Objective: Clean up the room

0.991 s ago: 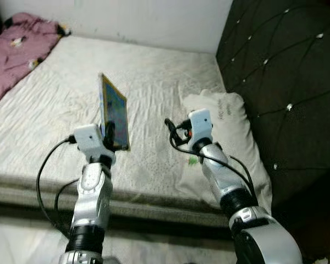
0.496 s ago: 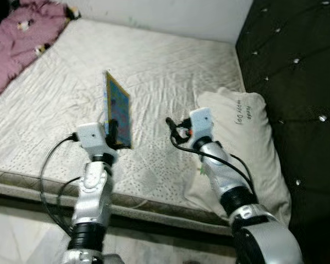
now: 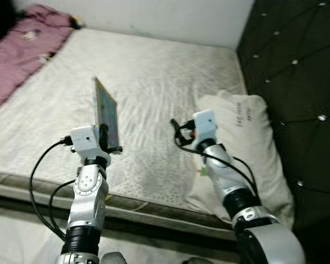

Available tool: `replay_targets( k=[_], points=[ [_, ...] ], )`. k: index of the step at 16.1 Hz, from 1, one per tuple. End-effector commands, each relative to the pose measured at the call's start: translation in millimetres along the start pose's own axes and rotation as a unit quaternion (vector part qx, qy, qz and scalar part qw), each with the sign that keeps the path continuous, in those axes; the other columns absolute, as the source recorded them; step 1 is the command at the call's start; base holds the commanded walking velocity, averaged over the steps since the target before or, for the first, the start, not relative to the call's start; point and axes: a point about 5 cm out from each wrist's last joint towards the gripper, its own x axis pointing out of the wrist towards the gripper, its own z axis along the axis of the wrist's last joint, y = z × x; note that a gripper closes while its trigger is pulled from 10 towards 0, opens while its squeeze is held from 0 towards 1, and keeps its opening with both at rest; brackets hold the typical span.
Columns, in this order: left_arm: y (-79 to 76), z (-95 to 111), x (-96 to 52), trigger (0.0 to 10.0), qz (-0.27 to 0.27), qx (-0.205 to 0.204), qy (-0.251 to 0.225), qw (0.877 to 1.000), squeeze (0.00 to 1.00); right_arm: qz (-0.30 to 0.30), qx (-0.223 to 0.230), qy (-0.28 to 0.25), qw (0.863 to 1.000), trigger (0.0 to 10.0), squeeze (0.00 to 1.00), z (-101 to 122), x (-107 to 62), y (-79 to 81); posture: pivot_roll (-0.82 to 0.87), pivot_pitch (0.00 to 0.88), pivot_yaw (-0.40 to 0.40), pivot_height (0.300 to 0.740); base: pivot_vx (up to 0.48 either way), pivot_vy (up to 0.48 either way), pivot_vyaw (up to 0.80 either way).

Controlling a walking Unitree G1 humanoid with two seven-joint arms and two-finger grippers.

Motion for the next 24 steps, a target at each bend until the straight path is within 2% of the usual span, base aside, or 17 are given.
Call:
replay_targets(
  k=[1,4,7,9,12,13,15,18,21,24],
  points=[
    [-11.2,9,4.1,10.0,-0.028,0.000,-0.020,0.999,0.00,-0.014,0.004,-0.006,1.000,10.0,0.00,-1,-3.6,-5.0,0.02,0.000,0.009,0.740,0.000,0.000,0.00],
    [-26.4,3,3.8,10.0,-0.085,0.001,-0.010,0.996,0.00,-0.061,0.017,-0.007,0.998,10.0,0.00,-10,-17.4,-13.6,-0.05,0.000,0.083,0.740,0.000,0.000,0.00],
    [-31.3,4,6.3,10.0,-0.110,-0.026,-0.006,0.994,0.00,-0.090,0.019,-0.012,0.996,10.0,0.00,-11,-26.1,-23.3,-0.08,0.000,0.102,0.740,0.000,0.000,0.00],
    [-31.1,3,3.9,10.0,-0.103,-0.038,-0.006,0.994,0.00,-0.091,0.006,-0.004,0.996,10.0,0.00,-15,-33.8,-28.1,-0.06,0.000,0.063,0.740,0.000,0.000,-0.80],
    [-22.3,1,-3.5,10.0,-0.063,-0.019,-0.007,0.998,0.00,-0.063,-0.001,0.003,0.998,10.0,0.00,-12,-25.7,-21.6,-0.02,0.000,0.018,0.740,0.000,0.000,0.00],
    [-18.0,0,-6.2,10.0,-0.057,-0.009,-0.001,0.998,0.00,-0.050,0.001,0.004,0.999,10.0,0.00,-11,-22.3,-16.2,0.00,0.000,0.003,0.740,0.000,0.000,0.00],
    [-5.6,3,-12.6,10.0,-0.032,-0.013,-0.006,0.999,0.00,-0.036,0.010,0.016,0.999,10.0,0.00,-11,-19.7,-9.7,0.05,0.007,-0.018,0.740,0.000,0.000,-0.32],
    [8.2,5,-17.6,10.0,0.000,-0.020,0.000,1.000,0.00,-0.037,0.015,0.023,0.999,10.0,0.00,-11,-17.6,-11.0,0.06,0.038,-0.033,0.740,0.000,0.000,-0.75],
    [9.3,7,-16.9,10.0,0.002,-0.022,0.001,1.000,0.00,-0.038,0.012,0.025,0.999,10.0,0.00,-10,-16.7,-13.9,0.05,0.056,-0.033,0.740,0.000,0.000,-0.80],
    [3.8,9,-13.9,10.0,-0.006,-0.026,0.005,1.000,0.00,-0.043,0.017,0.027,0.999,10.0,0.00,-9,-17.7,-15.9,0.04,0.065,-0.026,0.740,0.000,0.000,-0.69]
  ],
)
